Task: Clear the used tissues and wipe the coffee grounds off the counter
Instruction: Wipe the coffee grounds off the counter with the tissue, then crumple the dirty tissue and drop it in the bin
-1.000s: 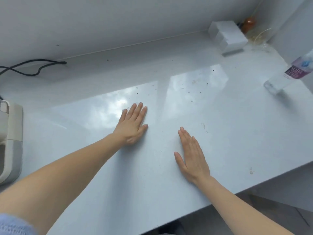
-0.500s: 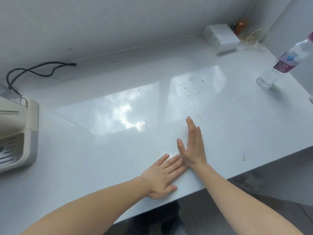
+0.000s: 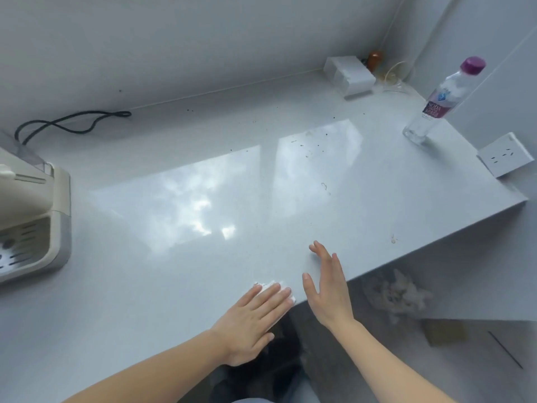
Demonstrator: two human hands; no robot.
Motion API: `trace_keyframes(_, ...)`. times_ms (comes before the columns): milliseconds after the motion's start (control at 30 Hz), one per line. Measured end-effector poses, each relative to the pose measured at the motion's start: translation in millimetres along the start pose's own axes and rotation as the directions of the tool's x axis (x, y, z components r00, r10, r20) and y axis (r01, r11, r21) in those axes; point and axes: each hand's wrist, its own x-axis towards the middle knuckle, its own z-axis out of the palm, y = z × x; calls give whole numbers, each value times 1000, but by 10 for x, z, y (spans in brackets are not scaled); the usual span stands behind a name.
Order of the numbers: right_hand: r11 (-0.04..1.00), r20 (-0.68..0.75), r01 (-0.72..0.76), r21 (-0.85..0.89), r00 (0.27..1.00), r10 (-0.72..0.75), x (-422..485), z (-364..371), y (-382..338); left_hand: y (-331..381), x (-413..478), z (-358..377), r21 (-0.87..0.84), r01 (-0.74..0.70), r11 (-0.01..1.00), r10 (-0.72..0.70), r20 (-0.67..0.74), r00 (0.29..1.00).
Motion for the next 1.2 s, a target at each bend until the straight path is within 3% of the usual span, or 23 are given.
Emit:
trace_keyframes(367,983,-25,-161,92,986,164,-664,399,-308,-314,-1061,315,-125,113,986,-119,-45,992)
trace_keyframes(467,977,-65,-178,121,980,187,-817,490,-388,-351,-1361,384,-140,197,970,-207,-57,977)
trace_keyframes(633,974,-49,-201,109,977,207,-1106,662,-516,-213,-1580,396,-333,311,890,-379,-163,911)
trace_keyframes(700,989,-70,-116,96,990,123,-1219,703,-589,-117,-1539,317,-490,402,773,-544,-185,819)
trace_keyframes(767,995,-44,46,84,998,-42,-1306,712,-647,24,-1436,189,-678,468,567,-705,-106,701)
trace_keyframes(833,981,107,114,158,986,-132,-1333,681,-712,170,-1302,69,-796,421,434,-731,-38,681)
trace_keyframes(933,909,344,-93,407,937,-58,-1286,623,-785,392,-1087,-11,-932,318,173,-622,147,769)
trace_keyframes(1000,796,365,-253,550,930,44,-1283,605,-712,550,-932,63,-948,316,37,-534,248,808)
trace_keyframes(1100,709,325,-348,613,929,176,-1317,626,-496,719,-726,267,-918,381,-111,-506,382,773)
trace_keyframes(1200,779,326,-378,501,916,235,-1325,690,-220,819,-515,569,-865,443,-234,-525,496,692)
